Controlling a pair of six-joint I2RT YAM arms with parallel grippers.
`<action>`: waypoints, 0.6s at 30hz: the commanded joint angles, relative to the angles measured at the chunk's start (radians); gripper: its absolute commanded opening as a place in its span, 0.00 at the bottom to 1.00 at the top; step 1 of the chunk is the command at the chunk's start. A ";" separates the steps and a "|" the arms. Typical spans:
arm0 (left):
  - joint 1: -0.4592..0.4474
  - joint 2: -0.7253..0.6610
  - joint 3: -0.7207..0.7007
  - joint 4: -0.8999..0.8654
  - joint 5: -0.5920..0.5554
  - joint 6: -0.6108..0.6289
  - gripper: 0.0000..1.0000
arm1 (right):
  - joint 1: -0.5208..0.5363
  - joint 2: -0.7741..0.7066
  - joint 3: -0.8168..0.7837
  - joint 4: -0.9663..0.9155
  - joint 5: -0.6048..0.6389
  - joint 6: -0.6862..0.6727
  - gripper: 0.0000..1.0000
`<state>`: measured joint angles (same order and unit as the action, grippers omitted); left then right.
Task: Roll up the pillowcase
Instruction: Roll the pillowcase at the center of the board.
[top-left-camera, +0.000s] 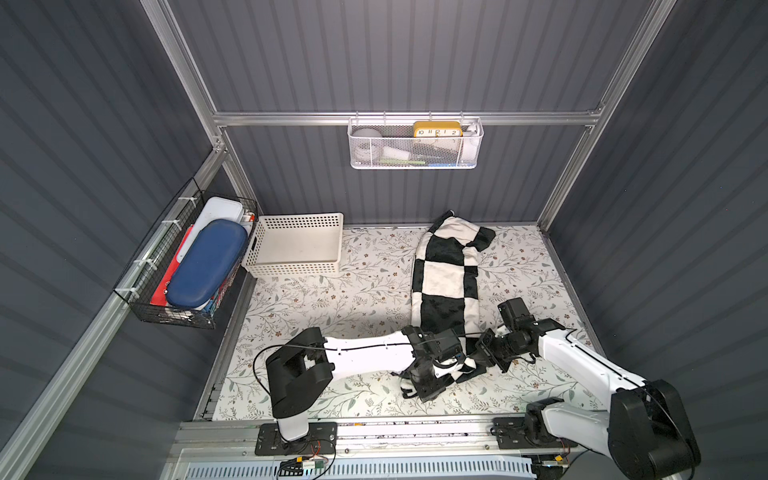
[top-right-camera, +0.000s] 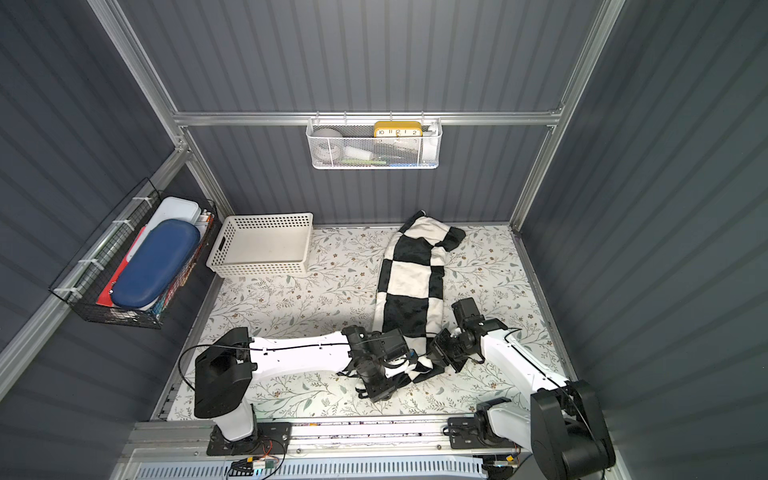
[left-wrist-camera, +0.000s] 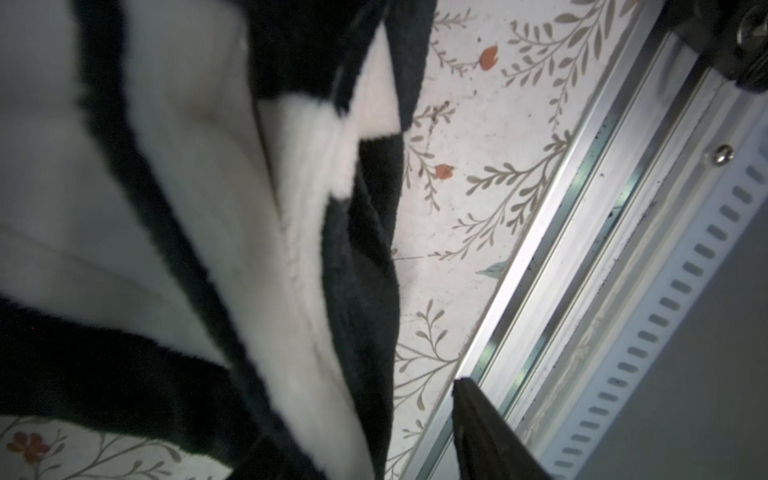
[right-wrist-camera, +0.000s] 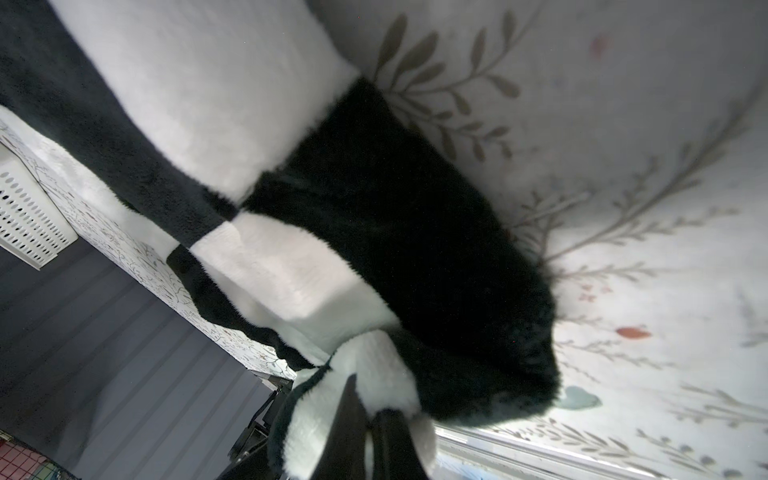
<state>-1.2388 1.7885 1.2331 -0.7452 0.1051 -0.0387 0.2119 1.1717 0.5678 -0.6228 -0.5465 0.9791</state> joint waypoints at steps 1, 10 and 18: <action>-0.005 -0.018 0.017 -0.031 0.044 -0.006 0.40 | -0.006 -0.027 -0.014 -0.035 0.019 -0.003 0.00; -0.006 0.003 0.066 -0.101 0.013 -0.012 0.13 | -0.013 -0.101 -0.026 -0.119 0.041 -0.006 0.00; -0.007 0.050 0.156 -0.114 -0.041 0.013 0.01 | -0.026 -0.205 -0.068 -0.153 0.054 0.027 0.00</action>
<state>-1.2392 1.8126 1.3628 -0.8314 0.0879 -0.0467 0.1905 0.9771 0.5182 -0.7338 -0.5079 0.9920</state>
